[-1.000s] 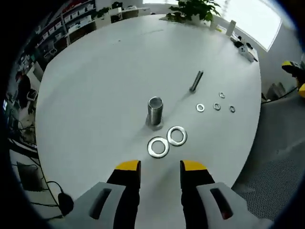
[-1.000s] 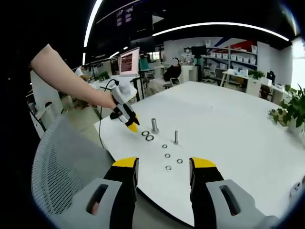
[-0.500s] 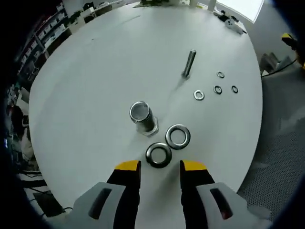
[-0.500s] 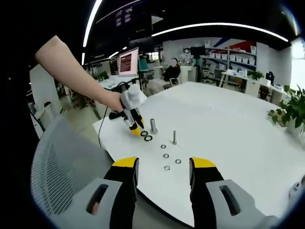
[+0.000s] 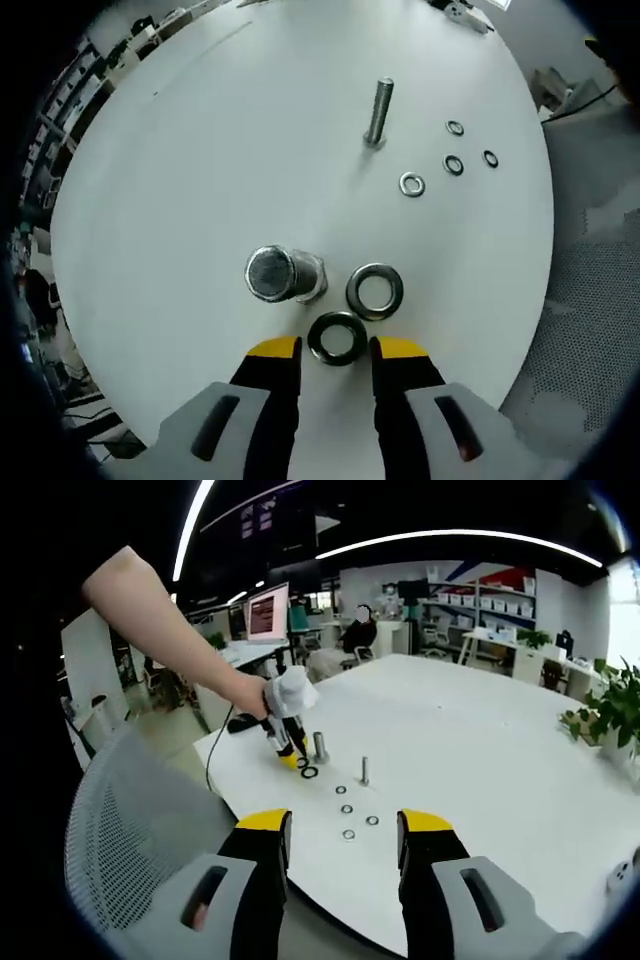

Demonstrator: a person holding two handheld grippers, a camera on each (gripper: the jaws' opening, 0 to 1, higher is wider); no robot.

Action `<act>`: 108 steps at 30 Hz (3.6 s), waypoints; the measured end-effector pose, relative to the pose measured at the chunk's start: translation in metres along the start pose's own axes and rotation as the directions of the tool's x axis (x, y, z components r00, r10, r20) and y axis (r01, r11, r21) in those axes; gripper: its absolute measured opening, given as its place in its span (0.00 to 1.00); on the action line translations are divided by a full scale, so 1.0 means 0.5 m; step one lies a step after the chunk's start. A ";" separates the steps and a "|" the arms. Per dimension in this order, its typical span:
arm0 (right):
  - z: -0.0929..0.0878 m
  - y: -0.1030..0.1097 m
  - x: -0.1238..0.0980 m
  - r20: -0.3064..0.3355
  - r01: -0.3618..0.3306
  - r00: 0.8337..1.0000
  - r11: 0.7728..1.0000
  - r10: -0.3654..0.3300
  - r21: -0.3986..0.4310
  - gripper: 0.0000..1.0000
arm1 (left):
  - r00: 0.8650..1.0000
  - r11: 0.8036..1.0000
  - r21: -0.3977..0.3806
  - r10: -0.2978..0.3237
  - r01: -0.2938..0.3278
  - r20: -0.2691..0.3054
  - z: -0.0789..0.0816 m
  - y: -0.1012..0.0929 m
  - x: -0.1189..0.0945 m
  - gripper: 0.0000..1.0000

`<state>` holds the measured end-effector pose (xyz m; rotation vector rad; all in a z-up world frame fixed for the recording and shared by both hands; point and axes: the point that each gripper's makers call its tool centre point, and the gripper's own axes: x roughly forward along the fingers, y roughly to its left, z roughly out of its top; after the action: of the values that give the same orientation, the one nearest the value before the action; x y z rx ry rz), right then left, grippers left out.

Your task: Place the washer onto the threaded stud by aligning its center hole with the stud, sliding it down to the base, and recovering from edge contact or off-axis alignment until the washer reaches the visible bottom stop.

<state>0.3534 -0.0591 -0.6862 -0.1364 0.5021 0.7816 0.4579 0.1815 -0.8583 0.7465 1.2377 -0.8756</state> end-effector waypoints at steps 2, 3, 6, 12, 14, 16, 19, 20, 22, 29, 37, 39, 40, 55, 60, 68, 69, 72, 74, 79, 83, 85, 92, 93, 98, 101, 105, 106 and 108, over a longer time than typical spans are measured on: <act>0.000 0.000 0.000 0.001 0.002 1.000 1.000 -0.002 0.001 0.45 | 1.000 1.000 -0.009 0.002 -0.002 -0.011 -0.001 0.001 0.000 0.26; -0.001 0.000 0.000 -0.001 0.003 1.000 1.000 -0.003 0.001 0.45 | 1.000 1.000 0.000 0.002 -0.002 -0.016 -0.003 0.000 0.000 0.26; 0.000 0.001 0.001 -0.002 0.000 1.000 1.000 0.000 -0.002 0.45 | 0.999 1.000 0.020 -0.008 0.009 -0.038 -0.004 -0.007 0.001 0.30; 0.002 -0.001 -0.001 0.006 -0.001 1.000 1.000 0.001 0.006 0.44 | 0.998 1.000 0.027 -0.011 0.013 -0.069 -0.004 -0.006 0.000 0.31; 0.003 -0.001 -0.001 0.007 -0.001 1.000 1.000 0.001 0.006 0.44 | 0.997 0.999 0.035 -0.009 0.011 -0.073 -0.004 -0.008 0.001 0.30; 0.004 0.000 0.000 0.010 -0.002 1.000 1.000 0.002 0.003 0.44 | 0.997 0.999 0.038 -0.008 0.011 -0.072 -0.004 -0.008 0.002 0.30; 0.003 0.000 -0.001 0.007 -0.002 1.000 1.000 0.002 0.003 0.44 | 0.997 0.999 0.032 -0.003 0.005 -0.076 -0.003 -0.009 0.002 0.29; 0.003 0.000 -0.001 0.008 -0.001 1.000 1.000 0.001 0.004 0.44 | 0.997 0.999 0.035 -0.002 0.005 -0.078 -0.002 -0.012 0.002 0.28; 0.003 -0.001 -0.002 0.008 0.001 1.000 1.000 -0.001 0.004 0.44 | 0.997 0.999 0.046 -0.004 0.008 -0.083 -0.002 -0.014 0.002 0.26; 0.003 -0.001 -0.002 0.010 0.002 1.000 1.000 -0.002 0.003 0.44 | 0.997 0.999 0.047 -0.005 0.009 -0.075 -0.002 -0.013 0.002 0.21; 0.004 -0.001 -0.002 0.011 0.002 1.000 1.000 -0.002 0.002 0.44 | 0.997 1.000 0.007 0.001 0.000 -0.079 -0.001 -0.013 0.000 0.21; 0.004 -0.001 -0.002 0.010 0.002 1.000 1.000 -0.002 0.003 0.44 | 0.997 1.000 0.023 0.004 -0.003 -0.078 -0.001 -0.016 -0.002 0.20; 0.004 -0.001 -0.002 0.011 0.002 1.000 1.000 -0.002 0.003 0.44 | 0.997 1.000 0.026 0.007 -0.005 -0.074 -0.002 -0.015 -0.002 0.20; 0.003 -0.006 -0.003 0.007 0.010 1.000 1.000 -0.010 0.002 0.44 | 0.999 0.999 0.029 0.034 -0.033 -0.014 -0.007 -0.015 -0.006 0.19; 0.008 -0.005 -0.004 0.020 0.008 1.000 1.000 -0.008 0.009 0.44 | 1.000 0.999 0.021 0.027 -0.027 -0.008 -0.009 -0.016 -0.010 0.19; 0.005 -0.005 -0.003 0.011 0.009 1.000 1.000 -0.009 0.002 0.44 | 0.999 0.999 0.034 0.038 -0.039 0.013 -0.009 -0.013 -0.036 0.19; 0.005 -0.006 -0.002 0.012 0.011 1.000 1.000 -0.011 0.001 0.44 | 0.999 0.999 0.034 0.038 -0.039 0.018 -0.008 -0.013 -0.039 0.20; 0.006 -0.006 -0.003 0.015 0.012 1.000 1.000 -0.012 0.003 0.44 | 0.999 0.999 0.027 0.038 -0.039 0.035 -0.003 -0.012 -0.051 0.20; 0.005 -0.006 -0.003 0.013 0.011 1.000 1.000 -0.011 0.000 0.44 | 0.998 0.999 0.032 0.039 -0.041 0.051 0.005 -0.014 -0.063 0.20; 0.005 -0.006 -0.002 0.014 0.011 1.000 1.000 -0.010 -0.002 0.44 | 0.995 0.996 0.074 0.053 -0.059 0.079 0.024 -0.012 -0.094 0.20; 0.006 -0.005 -0.002 0.014 0.007 1.000 1.000 -0.007 -0.003 0.44 | 0.994 0.991 0.116 0.063 -0.073 0.088 0.039 -0.009 -0.116 0.20; 0.006 -0.005 -0.002 0.014 0.008 1.000 1.000 -0.008 -0.005 0.44 | 0.993 0.988 0.126 0.077 -0.088 0.089 0.046 -0.001 -0.126 0.20; 0.008 -0.005 -0.003 0.019 0.009 1.000 1.000 -0.008 -0.004 0.44 | 0.988 0.988 0.114 0.094 -0.108 0.121 0.077 0.019 -0.141 0.20; 0.008 -0.005 -0.004 0.019 0.009 1.000 1.000 -0.009 -0.003 0.44 | 0.988 0.987 0.116 0.096 -0.110 0.120 0.079 0.021 -0.141 0.20; 0.009 -0.007 -0.005 0.023 0.013 1.000 1.000 -0.013 0.000 0.44 | 0.988 0.988 0.105 0.101 -0.113 0.115 0.091 0.032 -0.139 0.20; 0.009 -0.008 -0.005 0.023 0.014 1.000 1.000 -0.014 0.000 0.44 | 0.989 0.990 0.090 0.103 -0.113 0.104 0.094 0.036 -0.131 0.20; 0.009 -0.007 -0.006 0.024 0.014 1.000 1.000 -0.013 -0.001 0.44 | 0.991 0.990 0.090 0.100 -0.107 0.084 0.091 0.038 -0.120 0.20; 0.010 -0.007 -0.006 0.025 0.014 1.000 1.000 -0.014 0.000 0.44 | 0.992 0.990 0.089 0.099 -0.106 0.081 0.090 0.038 -0.120 0.20; 0.010 -0.008 -0.006 0.026 0.014 1.000 1.000 -0.014 0.000 0.44 | 0.992 0.991 0.081 0.098 -0.104 0.080 0.092 0.037 -0.122 0.20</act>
<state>0.3563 -0.0622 -0.6807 -0.1295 0.4757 0.7685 0.4900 0.1599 -0.7899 0.8295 1.0917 -0.8698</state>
